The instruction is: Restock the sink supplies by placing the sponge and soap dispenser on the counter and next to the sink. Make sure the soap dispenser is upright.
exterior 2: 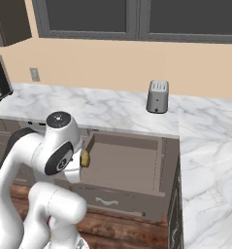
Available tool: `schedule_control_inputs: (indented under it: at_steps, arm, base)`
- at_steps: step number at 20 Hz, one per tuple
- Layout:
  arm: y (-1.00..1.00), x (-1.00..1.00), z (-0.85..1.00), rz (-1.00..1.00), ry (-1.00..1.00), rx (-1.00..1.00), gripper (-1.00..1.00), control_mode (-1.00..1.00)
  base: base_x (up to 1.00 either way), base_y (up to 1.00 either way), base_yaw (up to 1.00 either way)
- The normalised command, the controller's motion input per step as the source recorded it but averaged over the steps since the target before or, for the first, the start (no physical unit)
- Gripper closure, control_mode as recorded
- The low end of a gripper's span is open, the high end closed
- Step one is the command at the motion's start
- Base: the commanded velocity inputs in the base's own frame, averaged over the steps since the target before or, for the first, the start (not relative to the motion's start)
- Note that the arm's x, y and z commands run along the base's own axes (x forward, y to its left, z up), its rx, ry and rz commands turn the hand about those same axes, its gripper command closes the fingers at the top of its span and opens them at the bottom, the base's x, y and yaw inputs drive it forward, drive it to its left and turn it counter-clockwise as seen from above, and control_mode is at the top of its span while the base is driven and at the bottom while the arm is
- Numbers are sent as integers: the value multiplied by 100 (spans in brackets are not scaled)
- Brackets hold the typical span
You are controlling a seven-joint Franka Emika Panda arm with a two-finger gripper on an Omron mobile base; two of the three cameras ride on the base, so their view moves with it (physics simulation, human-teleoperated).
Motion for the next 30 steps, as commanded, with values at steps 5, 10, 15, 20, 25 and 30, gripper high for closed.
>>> schedule_control_inputs:
  at_steps: [5,10,15,20,25,30]
  arm:
    - [0,0,0,0,1,0,100,-100]
    - [12,-5,-2,-4,0,-1,100,100]
    - [0,0,0,0,0,0,100,100]
    - [0,0,0,0,0,0,100,100]
    - [0,0,0,0,0,0,100,100]
    - [0,0,0,0,0,0,100,100]
  base:
    - [0,0,0]
    - [-14,14,-13]
    - [-47,41,-64]
    - [-37,13,-85]
    - [-30,4,-92]
    - [-20,0,-95]
